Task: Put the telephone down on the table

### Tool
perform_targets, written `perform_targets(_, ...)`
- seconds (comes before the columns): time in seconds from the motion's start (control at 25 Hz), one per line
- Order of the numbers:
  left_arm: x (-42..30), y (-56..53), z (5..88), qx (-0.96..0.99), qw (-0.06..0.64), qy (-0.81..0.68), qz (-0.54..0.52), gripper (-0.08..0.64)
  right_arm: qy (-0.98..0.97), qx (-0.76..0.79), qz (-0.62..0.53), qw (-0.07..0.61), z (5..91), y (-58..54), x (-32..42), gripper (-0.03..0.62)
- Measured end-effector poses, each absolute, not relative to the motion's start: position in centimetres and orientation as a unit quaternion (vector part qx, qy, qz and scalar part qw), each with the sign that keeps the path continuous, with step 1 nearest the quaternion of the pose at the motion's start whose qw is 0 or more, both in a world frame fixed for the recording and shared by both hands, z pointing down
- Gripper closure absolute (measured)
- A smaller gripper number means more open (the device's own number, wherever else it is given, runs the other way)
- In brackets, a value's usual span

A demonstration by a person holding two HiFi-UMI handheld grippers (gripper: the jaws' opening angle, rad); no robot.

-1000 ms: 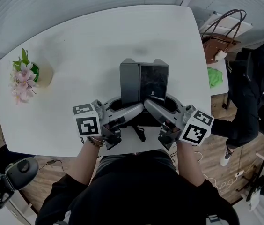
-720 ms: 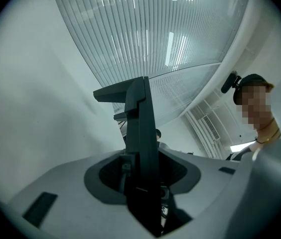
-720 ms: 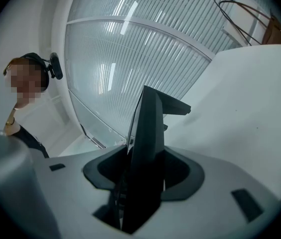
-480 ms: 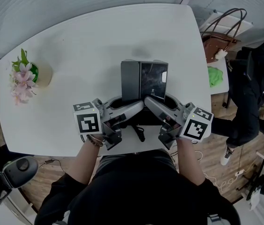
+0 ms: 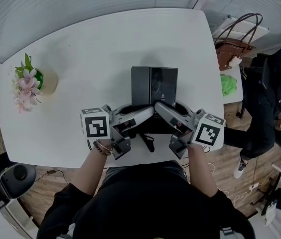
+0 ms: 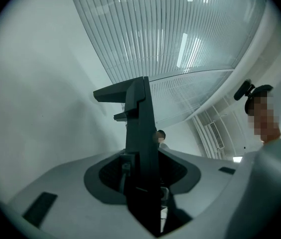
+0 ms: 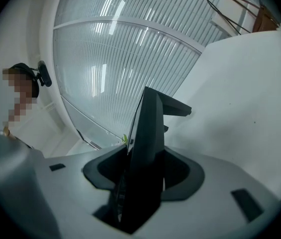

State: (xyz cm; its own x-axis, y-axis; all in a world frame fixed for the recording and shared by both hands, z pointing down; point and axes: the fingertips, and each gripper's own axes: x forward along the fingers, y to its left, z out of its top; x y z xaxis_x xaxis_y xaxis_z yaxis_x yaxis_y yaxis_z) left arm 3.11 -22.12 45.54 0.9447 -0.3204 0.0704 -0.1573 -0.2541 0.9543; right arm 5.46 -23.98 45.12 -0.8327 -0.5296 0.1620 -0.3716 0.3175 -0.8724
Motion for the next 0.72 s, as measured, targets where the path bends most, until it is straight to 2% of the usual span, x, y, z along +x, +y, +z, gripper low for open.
perform_targets(0.72,3.24,-23.06,46.52,0.756,0.631,-0.159,-0.070,0.368,0.788,-0.281,-0.543,0.074,46.19,-25.02,5.61,0.385)
